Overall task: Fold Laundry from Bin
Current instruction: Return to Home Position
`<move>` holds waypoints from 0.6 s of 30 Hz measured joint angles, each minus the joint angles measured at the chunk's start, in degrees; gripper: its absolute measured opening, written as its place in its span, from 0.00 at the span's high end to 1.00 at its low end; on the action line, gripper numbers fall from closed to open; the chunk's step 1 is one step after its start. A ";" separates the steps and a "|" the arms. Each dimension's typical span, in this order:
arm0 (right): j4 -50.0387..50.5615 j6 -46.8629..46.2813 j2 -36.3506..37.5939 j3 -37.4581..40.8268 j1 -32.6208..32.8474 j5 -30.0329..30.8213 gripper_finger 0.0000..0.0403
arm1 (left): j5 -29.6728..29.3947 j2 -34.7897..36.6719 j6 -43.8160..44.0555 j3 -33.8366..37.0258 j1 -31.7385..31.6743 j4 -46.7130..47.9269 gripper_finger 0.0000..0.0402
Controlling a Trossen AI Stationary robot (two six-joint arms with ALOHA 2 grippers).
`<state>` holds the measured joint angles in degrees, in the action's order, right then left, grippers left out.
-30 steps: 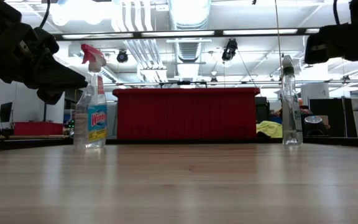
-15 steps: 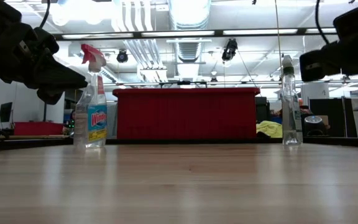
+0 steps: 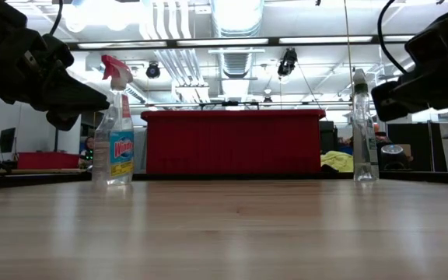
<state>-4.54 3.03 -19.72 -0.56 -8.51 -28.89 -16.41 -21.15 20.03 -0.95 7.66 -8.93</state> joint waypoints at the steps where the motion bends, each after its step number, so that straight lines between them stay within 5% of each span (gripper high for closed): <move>1: 0.00 0.02 -0.14 0.00 0.00 0.00 0.97 | 0.01 0.00 0.00 0.00 0.02 0.00 0.85; 18: -0.39 0.00 -0.27 0.00 0.00 0.02 0.97 | 0.01 0.00 0.00 0.00 0.01 0.01 0.85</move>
<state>-4.93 3.03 -19.99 -0.56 -8.51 -28.86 -16.40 -21.15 20.03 -0.95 7.67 -8.92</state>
